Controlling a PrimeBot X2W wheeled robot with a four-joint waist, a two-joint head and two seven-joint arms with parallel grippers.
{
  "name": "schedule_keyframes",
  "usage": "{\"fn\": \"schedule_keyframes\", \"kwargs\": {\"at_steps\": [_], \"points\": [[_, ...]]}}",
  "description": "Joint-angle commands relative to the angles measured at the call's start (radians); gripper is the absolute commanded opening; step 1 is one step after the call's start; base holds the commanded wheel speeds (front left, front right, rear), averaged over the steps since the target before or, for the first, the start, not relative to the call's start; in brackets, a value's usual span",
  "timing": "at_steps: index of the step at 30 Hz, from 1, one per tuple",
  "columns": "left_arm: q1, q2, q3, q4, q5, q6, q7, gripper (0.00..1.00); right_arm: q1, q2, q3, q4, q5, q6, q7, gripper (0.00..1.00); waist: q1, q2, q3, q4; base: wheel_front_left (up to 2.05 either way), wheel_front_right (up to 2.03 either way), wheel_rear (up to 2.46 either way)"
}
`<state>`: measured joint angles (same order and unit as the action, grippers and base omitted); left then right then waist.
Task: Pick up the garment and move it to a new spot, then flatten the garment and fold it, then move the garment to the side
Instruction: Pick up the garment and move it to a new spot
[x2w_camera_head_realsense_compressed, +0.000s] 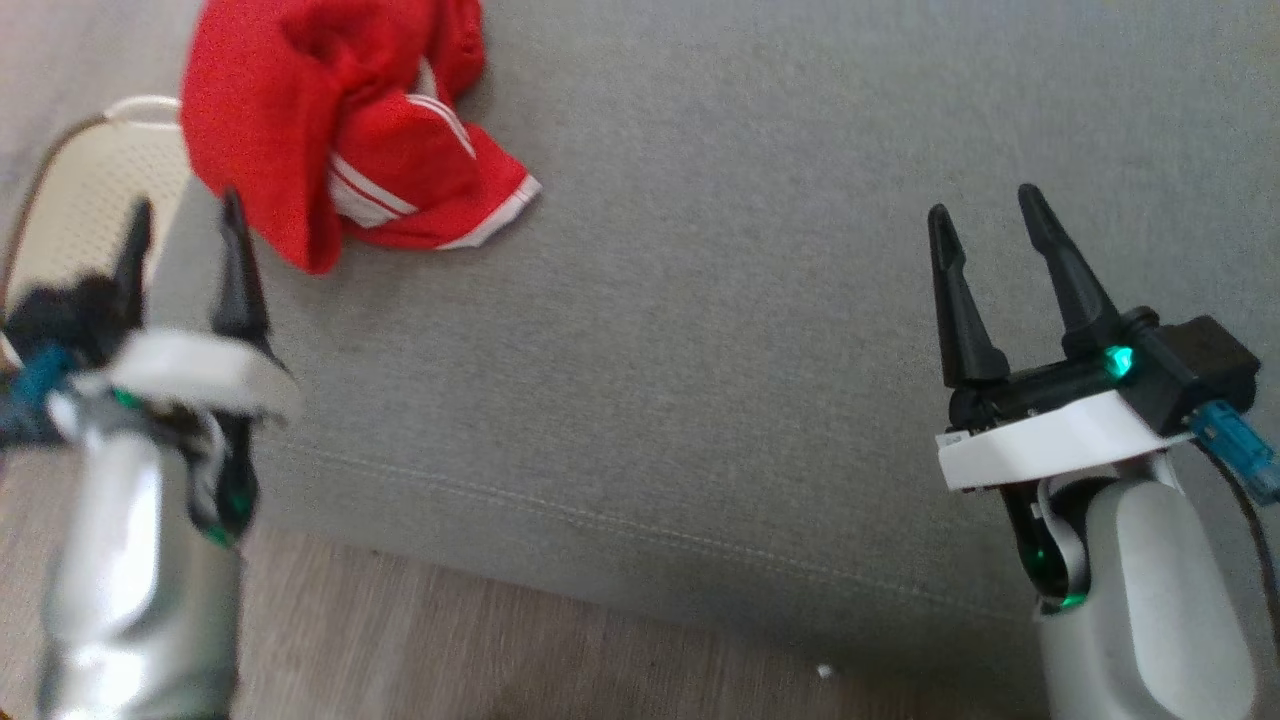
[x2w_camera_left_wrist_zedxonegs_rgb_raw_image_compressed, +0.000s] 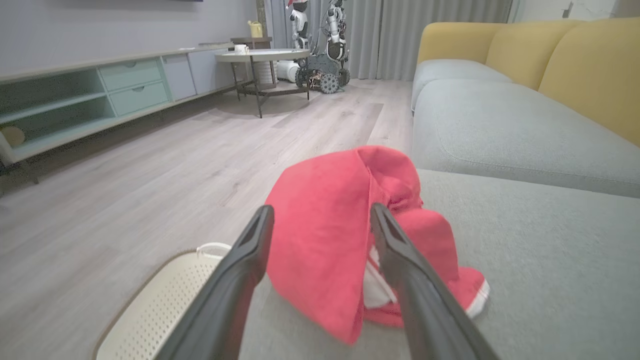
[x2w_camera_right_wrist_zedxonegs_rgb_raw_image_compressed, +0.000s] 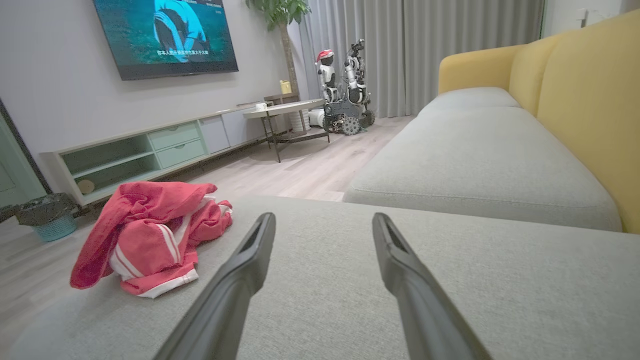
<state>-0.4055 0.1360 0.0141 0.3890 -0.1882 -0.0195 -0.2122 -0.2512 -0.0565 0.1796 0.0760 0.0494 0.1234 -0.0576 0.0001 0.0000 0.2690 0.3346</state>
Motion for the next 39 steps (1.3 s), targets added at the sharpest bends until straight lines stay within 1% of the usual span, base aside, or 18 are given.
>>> {"fn": "schedule_keyframes", "kwargs": {"at_steps": [1,5,8,14,19,20,21,23,25,27,29,31,32,34,39], "points": [[-0.082,0.055,0.038,-0.004,-0.003,-0.009,0.007,1.0,-0.03,0.006,0.024,-0.054,-0.012,0.007,0.01,1.0,-0.0001,0.0,0.057,-0.04,0.0,0.0,0.0],[-0.215,0.102,0.044,0.104,-0.023,-0.039,0.042,1.0,-0.034,0.006,0.024,-0.099,-0.027,0.007,0.028,1.0,-0.0001,0.0,0.102,-0.069,0.0,0.0,0.0],[-0.303,0.135,0.048,0.185,-0.032,-0.05,0.07,1.0,-0.037,0.006,0.03,-0.115,-0.03,0.007,0.032,1.0,-0.0001,0.0,0.124,-0.089,0.0,0.0,0.0],[-0.429,0.196,0.042,0.331,-0.017,-0.044,0.112,1.0,-0.045,0.006,0.038,-0.123,-0.028,0.007,0.026,1.0,-0.0001,0.0,0.153,-0.128,0.0,0.0,0.0],[-0.493,0.217,0.026,0.426,-0.011,-0.051,0.12,1.0,-0.046,0.006,0.039,-0.125,-0.027,0.007,0.019,1.0,-0.0001,0.0,0.165,-0.146,0.0,0.0,0.0],[-0.503,0.219,0.025,0.445,-0.015,-0.055,0.125,0.48,-0.046,0.006,0.039,-0.125,-0.027,0.007,0.017,1.0,-0.0001,0.0,0.167,-0.147,0.0,0.0,0.0],[-0.513,0.221,0.023,0.459,-0.017,-0.058,0.122,0.0,-0.047,0.006,0.039,-0.124,-0.027,0.007,0.015,1.0,-0.0001,0.0,0.168,-0.148,0.0,0.0,0.0],[-0.53,0.225,0.023,0.473,-0.02,-0.06,0.093,0.0,-0.046,0.006,0.039,-0.119,-0.026,0.007,0.011,1.0,-0.0001,0.0,0.165,-0.149,0.0,0.0,0.0],[-0.547,0.223,0.037,0.466,-0.033,-0.057,0.032,0.0,-0.045,0.006,0.039,-0.11,-0.02,0.007,0.005,1.0,-0.0001,0.0,0.154,-0.149,0.0,0.0,0.0],[-0.559,0.221,0.05,0.443,-0.052,-0.066,-0.014,0.0,-0.046,0.006,0.042,-0.097,-0.011,0.007,-0.005,1.0,-0.0001,0.0,0.136,-0.151,0.0,0.0,0.0],[-0.563,0.225,0.058,0.4,-0.057,-0.07,-0.036,0.0,-0.043,0.006,0.047,-0.083,0.001,0.007,-0.016,1.0,-0.0001,0.0,0.113,-0.152,0.0,0.0,0.0],[-0.564,0.227,0.071,0.342,-0.063,-0.071,-0.045,0.0,-0.039,0.006,0.05,-0.065,0.014,0.007,-0.028,1.0,-0.0001,0.0,0.084,-0.153,0.0,0.0,0.0],[-0.564,0.227,0.071,0.342,-0.063,-0.071,-0.045,0.0,-0.039,0.006,0.05,-0.065,0.014,0.007,-0.028,1.0,-0.0001,0.0,0.084,-0.153,0.0,0.0,0.0],[-0.562,0.227,0.077,0.281,-0.068,-0.074,-0.048,0.0,-0.036,0.006,0.054,-0.048,0.027,0.007,-0.042,1.0,-0.0001,0.0,0.056,-0.157,0.0,0.0,0.0],[-0.541,0.212,0.062,0.136,-0.092,-0.088,-0.034,0.0,-0.029,0.006,0.065,-0.009,0.071,0.007,-0.079,1.0,-0.0001,0.0,-0.015,-0.179,0.0,0.0,0.0]]}}
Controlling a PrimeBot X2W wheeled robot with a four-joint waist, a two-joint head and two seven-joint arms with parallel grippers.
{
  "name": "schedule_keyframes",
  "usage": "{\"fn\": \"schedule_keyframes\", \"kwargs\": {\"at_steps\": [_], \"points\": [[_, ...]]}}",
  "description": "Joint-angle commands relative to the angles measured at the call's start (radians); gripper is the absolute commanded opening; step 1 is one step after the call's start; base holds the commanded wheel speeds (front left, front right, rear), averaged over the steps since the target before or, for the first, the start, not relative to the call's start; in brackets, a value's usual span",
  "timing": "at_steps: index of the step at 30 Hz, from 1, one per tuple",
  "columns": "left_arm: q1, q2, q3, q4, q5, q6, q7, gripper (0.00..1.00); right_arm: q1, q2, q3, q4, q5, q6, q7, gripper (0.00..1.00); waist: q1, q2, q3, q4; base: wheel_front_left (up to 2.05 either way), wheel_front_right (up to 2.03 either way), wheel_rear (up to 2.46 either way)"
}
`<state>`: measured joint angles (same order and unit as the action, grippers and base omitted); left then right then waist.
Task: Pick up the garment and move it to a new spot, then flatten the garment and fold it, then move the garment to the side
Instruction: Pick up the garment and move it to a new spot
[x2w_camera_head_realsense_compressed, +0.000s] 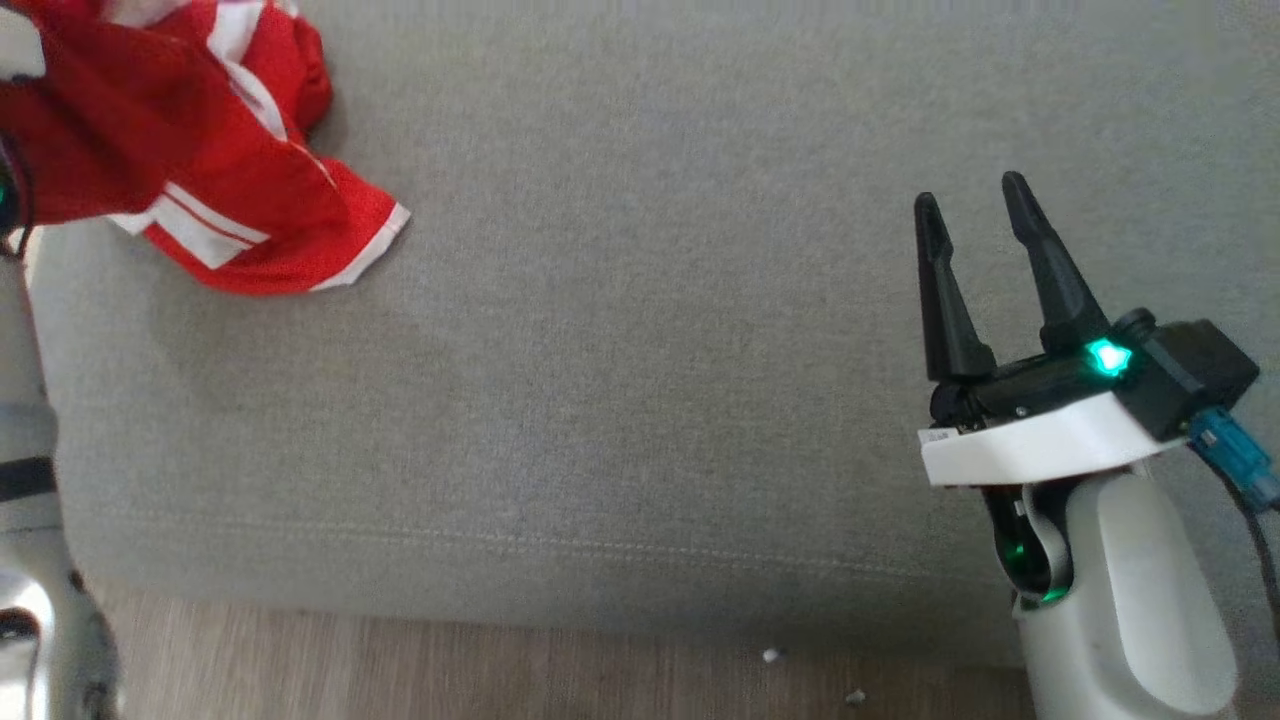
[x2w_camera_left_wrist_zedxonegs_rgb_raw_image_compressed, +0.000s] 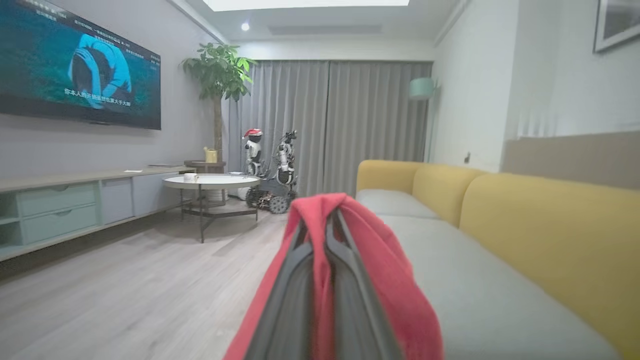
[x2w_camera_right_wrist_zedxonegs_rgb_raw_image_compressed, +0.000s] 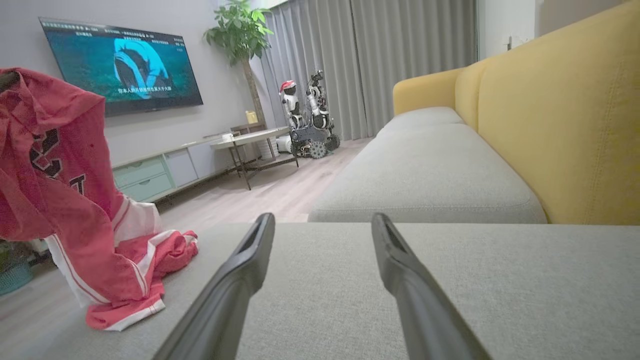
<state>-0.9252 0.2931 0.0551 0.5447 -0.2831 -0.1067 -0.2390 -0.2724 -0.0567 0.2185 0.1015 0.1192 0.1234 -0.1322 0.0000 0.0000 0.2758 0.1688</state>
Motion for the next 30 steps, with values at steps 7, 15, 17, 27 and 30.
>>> {"fn": "schedule_keyframes", "kwargs": {"at_steps": [7,15,17,27,30], "points": [[0.024,-0.001,0.004,-0.279,-0.113,-0.013,0.122,0.0,-0.011,0.006,0.033,0.009,0.06,0.007,-0.052,1.0,0.0,0.0,-0.079,-0.076,0.0,0.0,0.0],[0.072,-0.037,-0.055,-0.515,-0.147,0.004,0.286,0.0,-0.038,0.006,0.041,0.037,0.103,0.007,-0.092,1.0,0.0,0.0,-0.096,-0.201,0.0,0.0,0.0],[0.082,-0.055,-0.08,-0.554,-0.157,0.007,0.322,0.0,-0.044,0.006,0.037,0.043,0.109,0.007,-0.099,1.0,0.0,0.0,-0.097,-0.235,0.0,0.0,0.0],[0.067,-0.165,-0.202,-0.647,-0.199,0.024,0.422,0.0,-0.085,0.006,0.04,0.057,0.157,0.007,-0.125,1.0,0.0,0.0,-0.084,-0.412,0.0,0.0,0.0],[0.054,-0.177,-0.242,-0.653,-0.194,0.022,0.439,0.0,-0.092,0.006,0.041,0.056,0.171,0.007,-0.128,1.0,0.0,0.0,-0.076,-0.454,0.0,0.0,0.0]]}}
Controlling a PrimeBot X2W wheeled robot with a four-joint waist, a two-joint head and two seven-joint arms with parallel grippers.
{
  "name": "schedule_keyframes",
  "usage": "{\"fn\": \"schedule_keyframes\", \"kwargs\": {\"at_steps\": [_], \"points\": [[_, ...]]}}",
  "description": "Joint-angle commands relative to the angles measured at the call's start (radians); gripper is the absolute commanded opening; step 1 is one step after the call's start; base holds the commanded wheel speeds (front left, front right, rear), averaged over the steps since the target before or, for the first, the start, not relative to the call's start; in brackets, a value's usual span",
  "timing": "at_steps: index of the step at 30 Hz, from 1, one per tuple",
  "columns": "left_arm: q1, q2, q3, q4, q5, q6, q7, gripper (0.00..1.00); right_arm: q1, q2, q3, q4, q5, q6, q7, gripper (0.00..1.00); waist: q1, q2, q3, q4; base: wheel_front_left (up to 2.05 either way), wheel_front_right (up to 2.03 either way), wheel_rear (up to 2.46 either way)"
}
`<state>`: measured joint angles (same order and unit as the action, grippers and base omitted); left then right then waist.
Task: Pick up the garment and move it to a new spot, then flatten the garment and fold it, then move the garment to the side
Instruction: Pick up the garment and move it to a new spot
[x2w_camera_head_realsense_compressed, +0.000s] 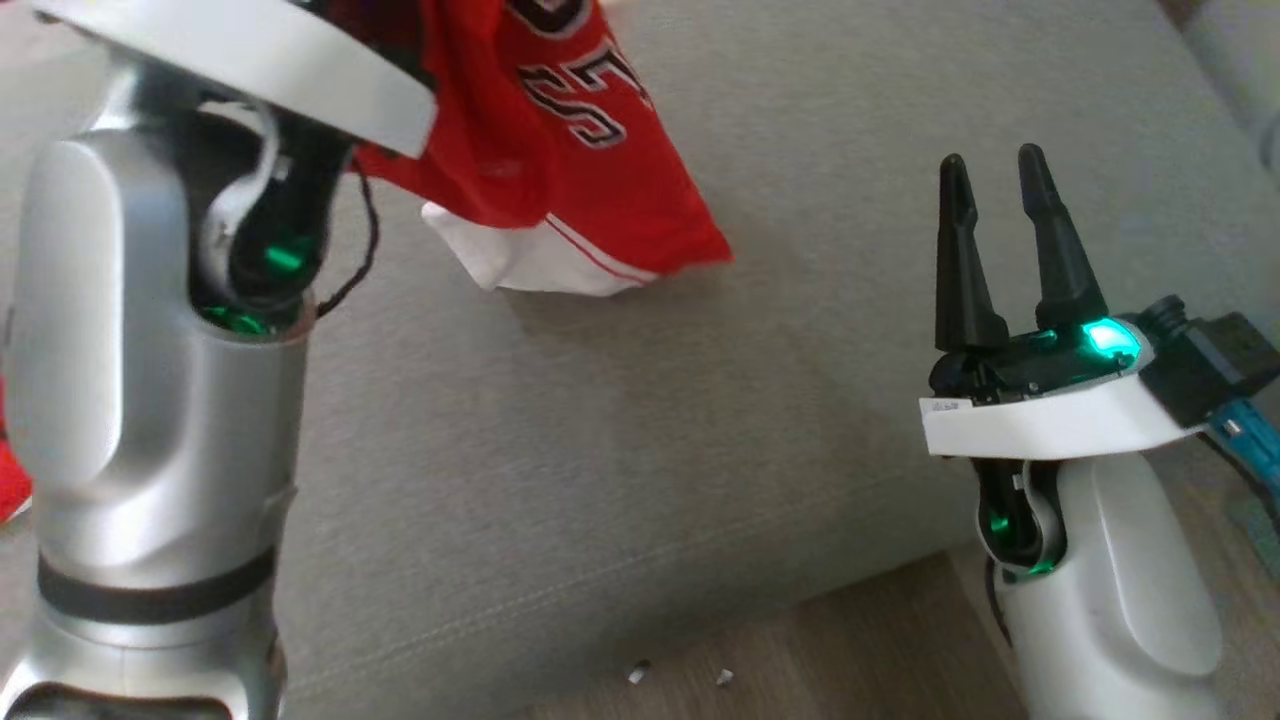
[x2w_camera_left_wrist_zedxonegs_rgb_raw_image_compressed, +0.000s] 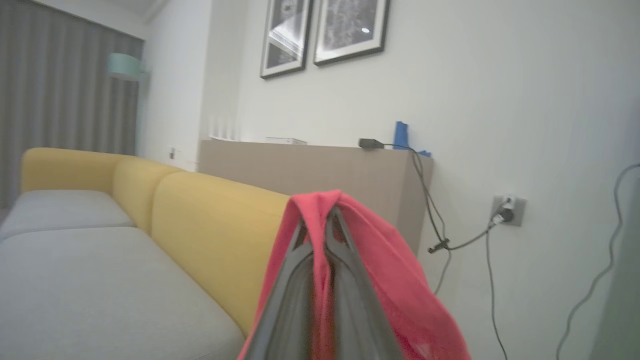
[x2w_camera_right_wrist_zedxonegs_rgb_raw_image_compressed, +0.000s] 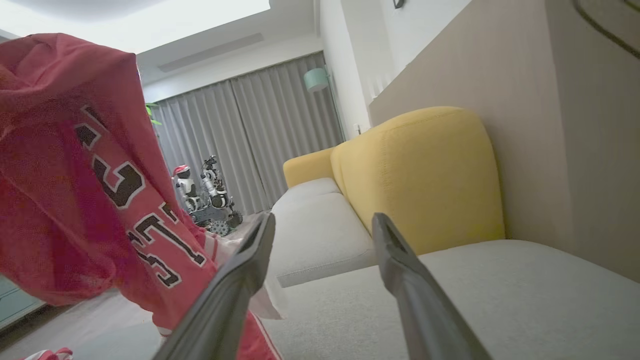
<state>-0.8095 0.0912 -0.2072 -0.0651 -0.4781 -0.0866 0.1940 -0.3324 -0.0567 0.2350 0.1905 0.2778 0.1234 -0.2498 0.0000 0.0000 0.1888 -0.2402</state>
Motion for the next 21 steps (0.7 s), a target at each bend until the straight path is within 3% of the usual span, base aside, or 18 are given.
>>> {"fn": "schedule_keyframes", "kwargs": {"at_steps": [1,5,11,17,21], "points": [[-0.069,0.026,0.014,-0.044,0.007,0.002,0.009,0.0,-0.034,0.006,0.024,-0.034,0.017,0.007,-0.011,1.0,0.0,0.0,0.015,-0.057,0.0,0.0,0.0],[-0.09,0.036,0.027,-0.006,0.007,0.017,0.024,0.0,-0.041,0.006,0.031,-0.049,0.034,0.007,-0.012,1.0,0.0,0.0,0.029,-0.1,0.0,0.0,0.0],[-0.104,0.092,-0.019,0.108,0.057,-0.006,0.033,0.0,-0.047,0.006,0.054,-0.076,0.054,0.007,-0.012,1.0,0.0,0.0,0.065,-0.149,0.0,0.0,0.0],[-0.171,0.132,-0.094,0.287,0.121,-0.029,-0.028,0.0,-0.072,0.006,0.11,-0.116,0.1,0.007,-0.012,1.0,0.0,0.0,0.13,-0.228,0.0,0.0,0.0],[-0.261,0.12,-0.155,0.453,0.14,-0.038,-0.109,0.0,-0.082,0.006,0.145,-0.14,0.133,0.007,-0.012,1.0,0.0,0.0,0.176,-0.275,0.0,0.0,0.0]]}}
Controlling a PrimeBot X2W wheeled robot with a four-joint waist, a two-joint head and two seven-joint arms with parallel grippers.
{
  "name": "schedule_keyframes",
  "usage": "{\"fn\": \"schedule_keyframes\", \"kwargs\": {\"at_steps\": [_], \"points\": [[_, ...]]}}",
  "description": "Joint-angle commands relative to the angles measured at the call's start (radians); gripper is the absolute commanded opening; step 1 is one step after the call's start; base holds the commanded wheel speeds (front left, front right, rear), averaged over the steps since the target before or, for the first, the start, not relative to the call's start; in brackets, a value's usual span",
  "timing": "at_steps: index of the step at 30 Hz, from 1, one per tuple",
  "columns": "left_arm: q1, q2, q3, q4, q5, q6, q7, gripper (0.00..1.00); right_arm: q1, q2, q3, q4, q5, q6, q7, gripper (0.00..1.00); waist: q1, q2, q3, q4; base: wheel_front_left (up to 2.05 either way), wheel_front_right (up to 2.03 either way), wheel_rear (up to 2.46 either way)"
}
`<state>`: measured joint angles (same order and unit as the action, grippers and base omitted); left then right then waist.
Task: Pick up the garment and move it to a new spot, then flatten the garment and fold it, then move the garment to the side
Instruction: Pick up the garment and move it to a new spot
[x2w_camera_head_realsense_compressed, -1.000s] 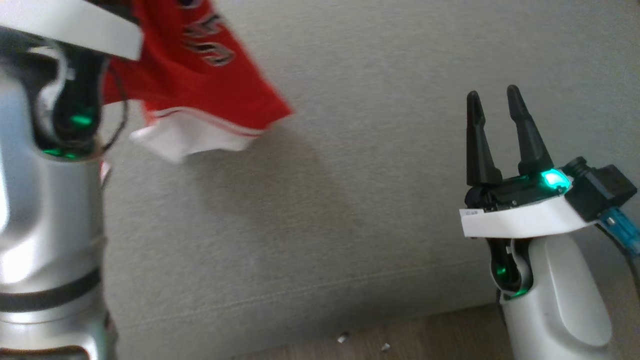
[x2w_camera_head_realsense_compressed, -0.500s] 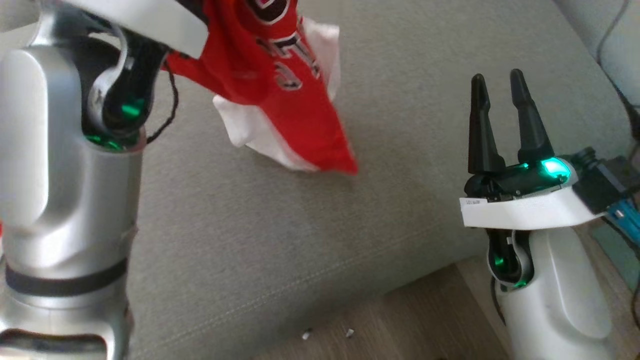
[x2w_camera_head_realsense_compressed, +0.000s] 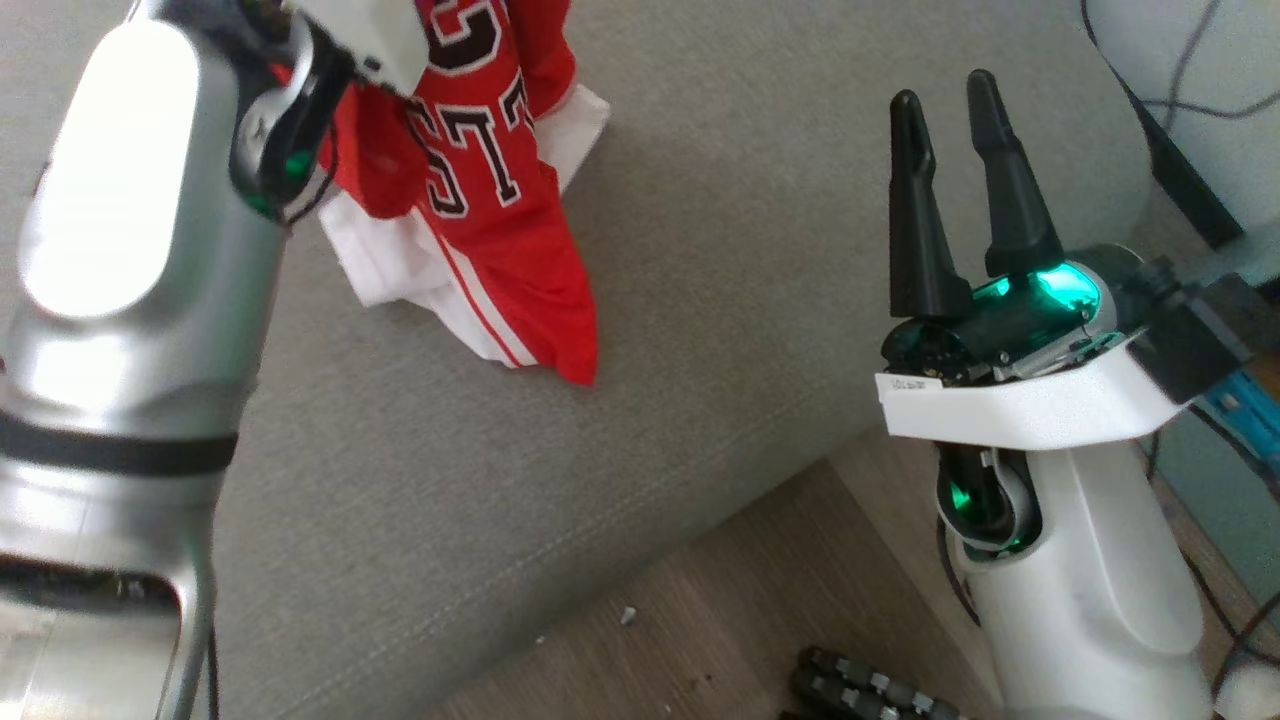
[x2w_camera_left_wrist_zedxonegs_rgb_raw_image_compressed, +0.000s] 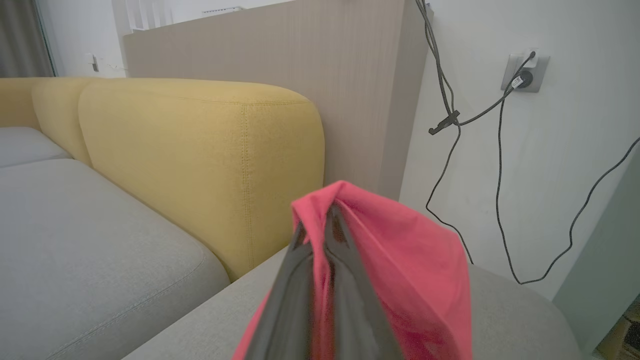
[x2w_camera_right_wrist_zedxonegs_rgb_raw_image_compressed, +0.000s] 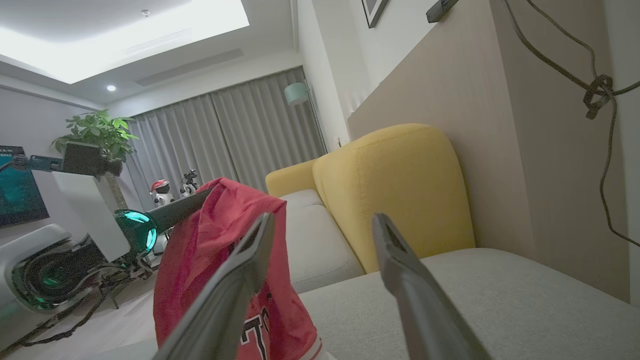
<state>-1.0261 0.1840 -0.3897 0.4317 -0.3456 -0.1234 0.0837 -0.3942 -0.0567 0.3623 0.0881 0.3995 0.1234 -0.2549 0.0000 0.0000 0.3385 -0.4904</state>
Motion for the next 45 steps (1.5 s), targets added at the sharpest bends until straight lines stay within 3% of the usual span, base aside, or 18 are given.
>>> {"fn": "schedule_keyframes", "kwargs": {"at_steps": [1,2,10,19,27,31,39,45], "points": [[-0.063,0.02,0.02,-0.015,0.006,-0.002,-0.018,0.02,-0.021,0.006,0.021,-0.042,0.016,0.007,-0.007,1.0,0.0,0.0,0.033,-0.031,0.0,0.0,0.0],[-0.08,0.012,0.011,0.013,0.003,-0.003,-0.036,1.0,-0.021,0.006,0.024,-0.045,0.021,0.007,-0.007,1.0,0.0,0.0,0.04,-0.035,0.0,0.0,0.0],[-0.185,0.001,-0.007,0.18,0.022,0.011,-0.135,1.0,-0.02,0.006,0.014,-0.05,0.022,0.007,-0.007,1.0,0.0,0.0,0.051,-0.01,0.0,0.0,0.0],[-0.113,0.028,0.017,0.206,-0.011,0.019,-0.247,1.0,-0.01,0.006,-0.032,-0.015,-0.051,0.007,-0.007,1.0,0.0,0.0,-0.02,0.121,0.0,0.0,0.0],[0.269,0.046,0.08,0.013,-0.088,0.069,-0.33,1.0,0.045,0.006,-0.096,0.078,-0.202,0.007,-0.007,1.0,0.0,0.0,-0.134,0.296,0.0,0.0,0.0],[0.446,0.034,0.113,-0.102,-0.117,0.092,-0.341,1.0,0.071,0.006,-0.111,0.099,-0.235,0.007,0.001,1.0,0.0,0.0,-0.166,0.345,0.0,0.0,0.0],[0.78,-0.026,0.17,-0.367,-0.001,0.178,-0.345,1.0,0.165,0.006,-0.166,0.1,-0.254,0.007,0.02,1.0,0.0,0.0,-0.234,0.434,0.0,0.0,0.0],[0.918,-0.08,0.22,-0.46,0.08,0.184,-0.345,1.0,0.207,0.006,-0.175,0.085,-0.256,0.007,0.035,1.0,0.0,0.0,-0.256,0.462,0.0,0.0,0.0]]}}
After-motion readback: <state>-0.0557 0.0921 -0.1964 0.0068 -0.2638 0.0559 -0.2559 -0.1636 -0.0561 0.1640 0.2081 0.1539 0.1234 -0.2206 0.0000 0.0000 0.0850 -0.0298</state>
